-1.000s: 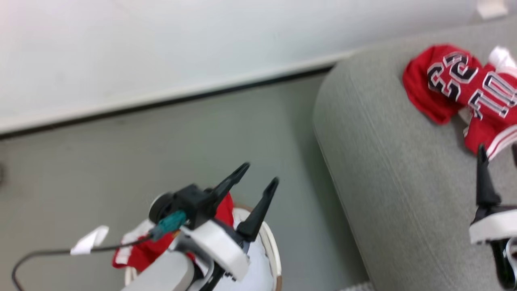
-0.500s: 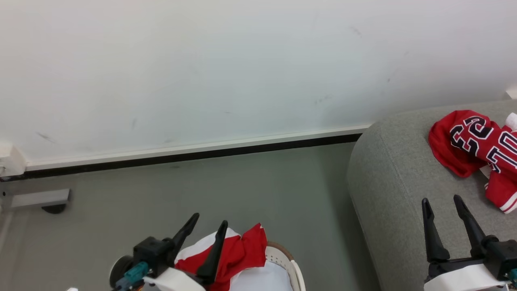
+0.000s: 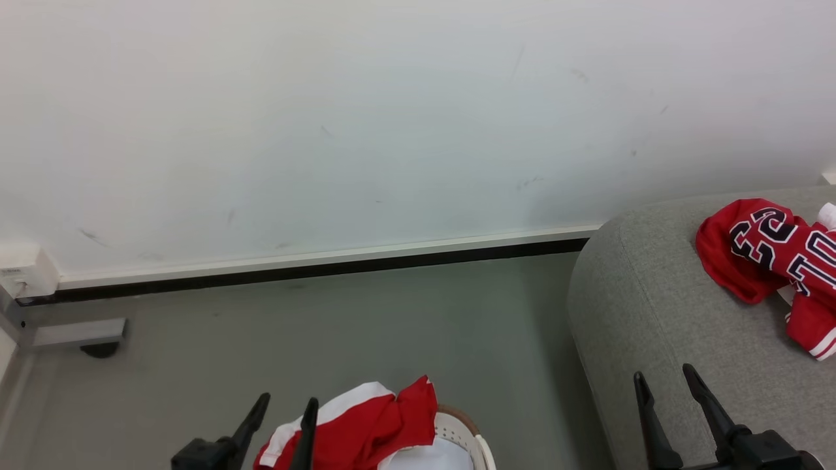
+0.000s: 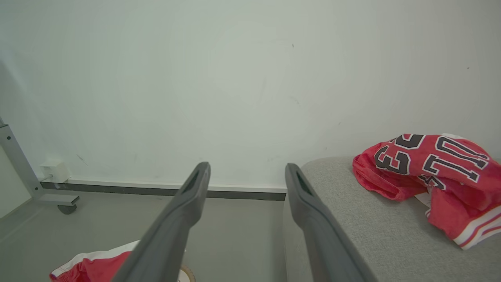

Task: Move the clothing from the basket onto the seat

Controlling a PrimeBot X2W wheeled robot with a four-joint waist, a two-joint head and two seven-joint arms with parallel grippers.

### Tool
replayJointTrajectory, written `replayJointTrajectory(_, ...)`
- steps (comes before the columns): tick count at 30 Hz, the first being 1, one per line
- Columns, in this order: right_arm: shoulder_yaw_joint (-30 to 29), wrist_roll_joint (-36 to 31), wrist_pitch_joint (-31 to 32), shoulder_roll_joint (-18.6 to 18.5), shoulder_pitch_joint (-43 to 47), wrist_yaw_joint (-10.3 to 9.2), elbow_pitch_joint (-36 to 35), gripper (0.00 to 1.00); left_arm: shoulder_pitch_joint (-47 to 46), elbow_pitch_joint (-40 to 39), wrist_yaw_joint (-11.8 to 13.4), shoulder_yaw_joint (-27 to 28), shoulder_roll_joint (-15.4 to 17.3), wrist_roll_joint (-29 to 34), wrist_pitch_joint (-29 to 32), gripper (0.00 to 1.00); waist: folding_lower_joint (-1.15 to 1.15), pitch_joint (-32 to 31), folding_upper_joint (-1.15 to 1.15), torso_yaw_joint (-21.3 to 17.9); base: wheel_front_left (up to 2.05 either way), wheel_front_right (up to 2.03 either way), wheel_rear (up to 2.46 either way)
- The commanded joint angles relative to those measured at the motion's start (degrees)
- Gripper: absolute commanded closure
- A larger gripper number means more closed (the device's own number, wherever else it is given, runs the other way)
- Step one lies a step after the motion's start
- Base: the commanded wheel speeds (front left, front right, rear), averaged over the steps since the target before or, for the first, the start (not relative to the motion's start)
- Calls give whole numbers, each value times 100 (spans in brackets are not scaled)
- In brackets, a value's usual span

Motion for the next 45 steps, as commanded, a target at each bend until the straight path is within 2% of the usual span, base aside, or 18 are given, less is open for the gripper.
replayJointTrajectory(1,3,-33,-1,14,97,-14,2,0,108,-8,-23,77,-27,90,-3,0,1,-10,0,-2,0,0,0)
replayJointTrajectory(12,7,31,-1,51,191,-14,51,0,578,79,-350,810,-398,526,-3,0,1,-106,0,62,0,0,0)
replayJointTrajectory(22,17,99,-1,50,148,-14,58,0,641,178,-632,1170,-624,815,-4,0,1,-84,0,115,0,0,0)
replayJointTrajectory(37,42,123,-1,52,60,-14,41,0,557,306,-934,1423,-864,1081,-4,0,1,46,0,11,0,0,0)
replayJointTrajectory(45,114,76,-1,51,-90,-14,38,0,107,858,-1020,1304,-804,1244,158,0,1,288,0,-227,0,0,0)
